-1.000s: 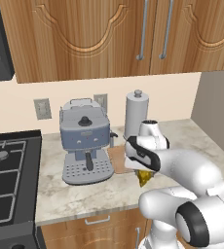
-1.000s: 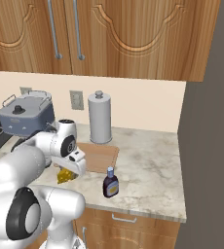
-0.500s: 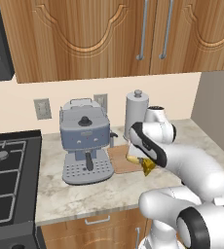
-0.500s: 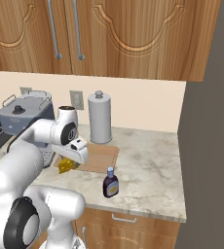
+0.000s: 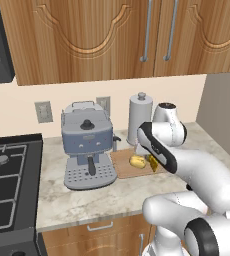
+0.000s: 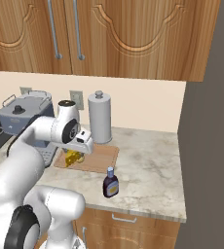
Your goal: Retrieve the reheated potato from the microwave, then place the potato, cheese, and condiment on the cutting board.
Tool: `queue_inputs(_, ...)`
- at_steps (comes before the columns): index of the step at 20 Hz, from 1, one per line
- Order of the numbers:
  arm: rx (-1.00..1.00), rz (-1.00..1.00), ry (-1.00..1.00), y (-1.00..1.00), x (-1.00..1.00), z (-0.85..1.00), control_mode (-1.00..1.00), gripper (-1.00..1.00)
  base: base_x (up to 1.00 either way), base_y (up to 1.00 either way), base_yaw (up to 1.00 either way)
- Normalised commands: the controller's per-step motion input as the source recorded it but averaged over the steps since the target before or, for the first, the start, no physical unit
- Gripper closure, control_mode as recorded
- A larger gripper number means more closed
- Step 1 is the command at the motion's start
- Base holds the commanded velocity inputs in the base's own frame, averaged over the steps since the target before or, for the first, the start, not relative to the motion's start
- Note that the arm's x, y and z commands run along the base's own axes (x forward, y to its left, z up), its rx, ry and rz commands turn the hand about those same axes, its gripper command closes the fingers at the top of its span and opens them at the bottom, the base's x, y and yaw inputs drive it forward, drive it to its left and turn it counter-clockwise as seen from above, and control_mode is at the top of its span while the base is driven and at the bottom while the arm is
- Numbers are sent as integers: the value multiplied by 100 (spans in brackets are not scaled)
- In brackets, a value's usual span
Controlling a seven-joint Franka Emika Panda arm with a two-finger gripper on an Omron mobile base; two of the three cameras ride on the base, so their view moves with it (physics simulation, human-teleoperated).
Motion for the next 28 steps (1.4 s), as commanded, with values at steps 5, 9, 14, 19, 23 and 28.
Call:
queue_inputs(5,0,17,0,-11,33,10,-100,100,0,0,0)
queue_inputs(9,0,10,0,-10,48,3,-100,100,0,0,0)
queue_inputs(14,1,20,0,-14,45,1,-100,100,0,0,0)
queue_inputs(19,0,20,0,-6,49,0,-100,100,0,0,0)
queue_inputs(23,0,24,0,1,36,-8,-100,100,0,0,0)
queue_inputs(28,-6,22,0,0,30,-19,-100,100,0,0,0)
